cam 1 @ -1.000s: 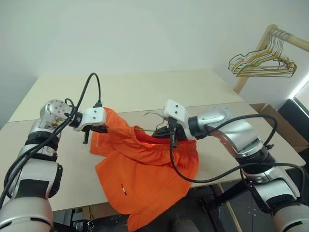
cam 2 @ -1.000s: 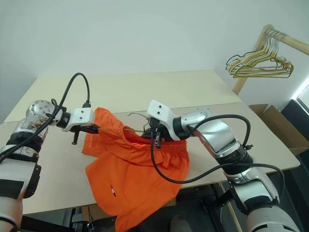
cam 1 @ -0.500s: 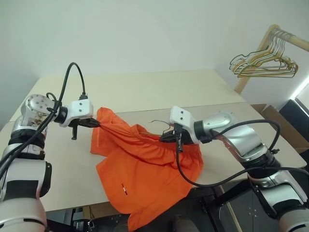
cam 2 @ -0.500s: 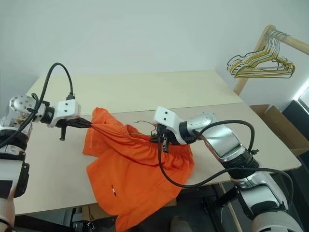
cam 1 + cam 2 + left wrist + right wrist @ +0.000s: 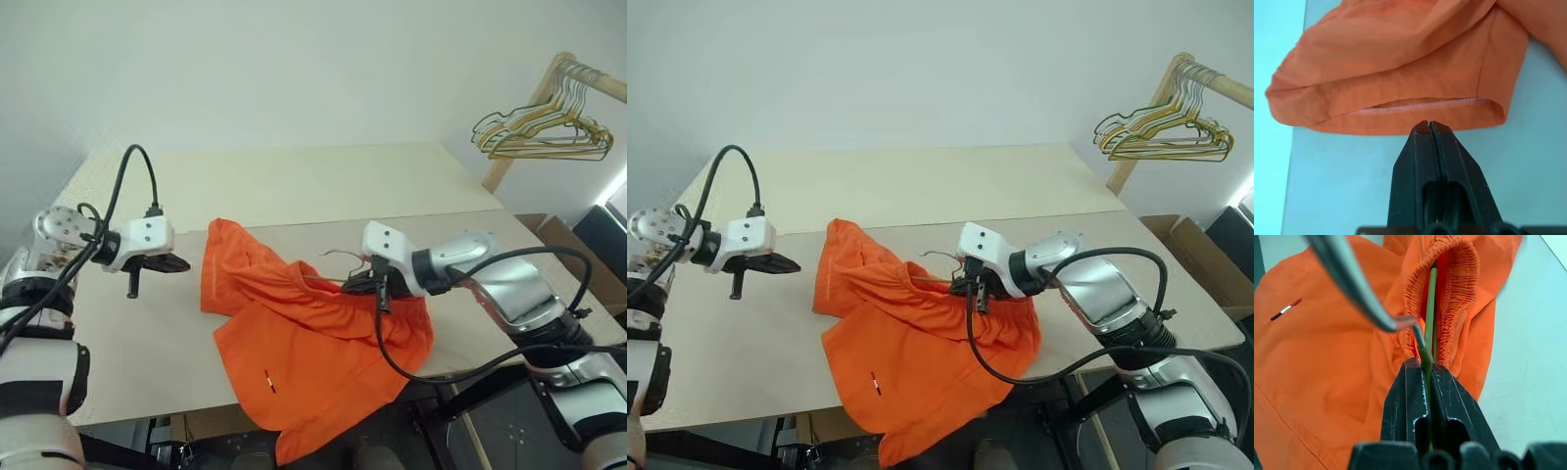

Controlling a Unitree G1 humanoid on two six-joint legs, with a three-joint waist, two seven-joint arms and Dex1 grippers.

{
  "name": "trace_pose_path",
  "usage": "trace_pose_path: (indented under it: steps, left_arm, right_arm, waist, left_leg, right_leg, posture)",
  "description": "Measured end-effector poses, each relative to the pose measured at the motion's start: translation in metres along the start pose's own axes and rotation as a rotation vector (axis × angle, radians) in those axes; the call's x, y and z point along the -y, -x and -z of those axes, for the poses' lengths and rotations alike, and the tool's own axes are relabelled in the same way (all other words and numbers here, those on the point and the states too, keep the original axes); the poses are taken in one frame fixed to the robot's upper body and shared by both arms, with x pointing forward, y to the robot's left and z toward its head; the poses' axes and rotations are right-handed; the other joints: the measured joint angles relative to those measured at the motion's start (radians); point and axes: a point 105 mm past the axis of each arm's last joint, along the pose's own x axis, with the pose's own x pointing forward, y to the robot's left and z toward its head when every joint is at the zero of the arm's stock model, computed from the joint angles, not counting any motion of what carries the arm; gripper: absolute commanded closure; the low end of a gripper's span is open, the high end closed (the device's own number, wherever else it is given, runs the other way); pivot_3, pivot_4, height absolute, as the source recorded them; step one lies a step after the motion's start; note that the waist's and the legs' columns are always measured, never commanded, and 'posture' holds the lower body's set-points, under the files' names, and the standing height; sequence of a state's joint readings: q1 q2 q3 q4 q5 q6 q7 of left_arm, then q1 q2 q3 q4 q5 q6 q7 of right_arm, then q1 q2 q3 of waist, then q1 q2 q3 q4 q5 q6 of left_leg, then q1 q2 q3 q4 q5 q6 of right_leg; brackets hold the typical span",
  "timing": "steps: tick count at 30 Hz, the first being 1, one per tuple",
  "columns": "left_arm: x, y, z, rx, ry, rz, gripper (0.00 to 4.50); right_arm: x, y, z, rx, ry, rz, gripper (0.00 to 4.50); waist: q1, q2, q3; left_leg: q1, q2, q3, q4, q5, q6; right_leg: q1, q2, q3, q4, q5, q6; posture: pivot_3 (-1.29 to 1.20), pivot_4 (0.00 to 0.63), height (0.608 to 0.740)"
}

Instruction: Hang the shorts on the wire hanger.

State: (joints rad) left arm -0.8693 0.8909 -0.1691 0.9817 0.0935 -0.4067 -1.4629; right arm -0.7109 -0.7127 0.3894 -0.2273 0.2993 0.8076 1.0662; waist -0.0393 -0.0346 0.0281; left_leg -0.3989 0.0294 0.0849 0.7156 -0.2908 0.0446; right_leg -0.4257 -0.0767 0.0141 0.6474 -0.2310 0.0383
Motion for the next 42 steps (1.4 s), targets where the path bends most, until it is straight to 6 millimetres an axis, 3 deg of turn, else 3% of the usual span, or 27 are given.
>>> trace_pose_path:
  steps: [3, 6, 9, 14, 17, 23, 26, 33, 42]
  left_arm:
    - [-0.002, -0.006, -0.01, 0.047, -0.016, -0.002, 4.47]
    - [-0.005, -0.018, -0.037, 0.155, -0.051, 0.01, 4.47]
    - [-0.007, -0.027, -0.056, 0.215, -0.058, 0.045, 3.94]
    - [-0.005, -0.034, -0.07, 0.215, -0.106, 0.125, 2.31]
    - [-0.004, -0.046, -0.068, 0.161, -0.172, 0.132, 1.37]
    - [-0.003, -0.058, -0.058, 0.067, -0.224, 0.159, 1.37]
    - [-0.005, -0.065, -0.058, 0.038, -0.243, 0.144, 2.0]
    - [-0.003, -0.075, -0.057, 0.049, -0.223, 0.145, 4.34]
    - [-0.002, -0.07, -0.059, 0.079, -0.214, 0.159, 4.48]
  right_arm:
    - [0.0, 0.001, 0.0, -0.001, 0.001, 0.0, 4.5]
    - [0.001, 0.002, -0.006, 0.005, 0.023, -0.004, 4.5]
    - [0.002, 0.001, -0.014, 0.019, 0.044, -0.01, 4.5]
    - [0.002, 0.001, -0.017, 0.024, 0.058, -0.012, 4.5]
    - [0.001, -0.001, -0.02, 0.031, 0.065, -0.018, 4.5]
    - [0.0, -0.001, -0.02, 0.031, 0.066, -0.022, 4.5]
    - [0.0, -0.001, -0.02, 0.032, 0.067, -0.024, 4.5]
    - [0.0, -0.001, -0.02, 0.033, 0.066, -0.027, 4.5]
    - [0.0, 0.0, -0.021, 0.038, 0.066, -0.029, 4.5]
  waist:
    - [0.004, 0.0, 0.0]
    - [0.009, 0.0, 0.0]
    - [0.008, 0.0, 0.0]
    - [-0.003, 0.0, 0.0]
    - [-0.004, 0.0, 0.0]
    - [-0.004, 0.0, 0.0]
    - [-0.003, 0.0, 0.0]
    - [-0.005, 0.0, 0.0]
    - [-0.006, 0.0, 0.0]
  left_leg:
    - [0.0, 0.0, 0.0, 0.0, 0.0, 0.0]
    - [0.0, 0.0, 0.0, 0.001, 0.0, 0.0]
    - [0.0, -0.001, 0.001, 0.001, 0.0, 0.0]
    - [0.0, -0.002, 0.001, 0.001, 0.0, 0.0]
    - [0.0, -0.002, 0.001, 0.001, 0.0, 0.0]
    - [0.0, -0.002, 0.001, 0.001, 0.0, 0.0]
    - [0.0, -0.002, 0.001, 0.001, 0.0, 0.0]
    - [0.0, -0.002, 0.001, 0.001, 0.0, 0.0]
    - [0.0, -0.001, 0.0, 0.001, 0.0, 0.0]
  right_leg:
    - [0.0, 0.0, 0.0, 0.0, 0.0, 0.0]
    - [0.0, 0.0, 0.0, 0.0, 0.0, 0.0]
    - [0.0, 0.001, 0.0, 0.0, 0.0, 0.0]
    - [0.0, 0.001, 0.0, 0.0, 0.0, 0.0]
    - [0.001, 0.001, 0.0, 0.0, 0.0, 0.0]
    - [0.0, 0.001, 0.0, 0.0, 0.0, 0.0]
    - [0.001, 0.0, 0.0, 0.0, 0.0, 0.0]
    - [0.0, 0.001, 0.0, 0.0, 0.0, 0.0]
    - [0.0, 0.0, 0.0, 0.0, 0.0, 0.0]
  posture:
    - [-0.01, 0.0, 0.74]
    - [-0.01, 0.0, 0.74]
    - [-0.01, 0.0, 0.74]
    - [-0.03, 0.0, 0.74]
    - [-0.03, 0.0, 0.74]
    - [-0.05, 0.0, 0.74]
    - [-0.05, 0.0, 0.74]
    - [-0.05, 0.0, 0.74]
    - [-0.04, 0.0, 0.74]
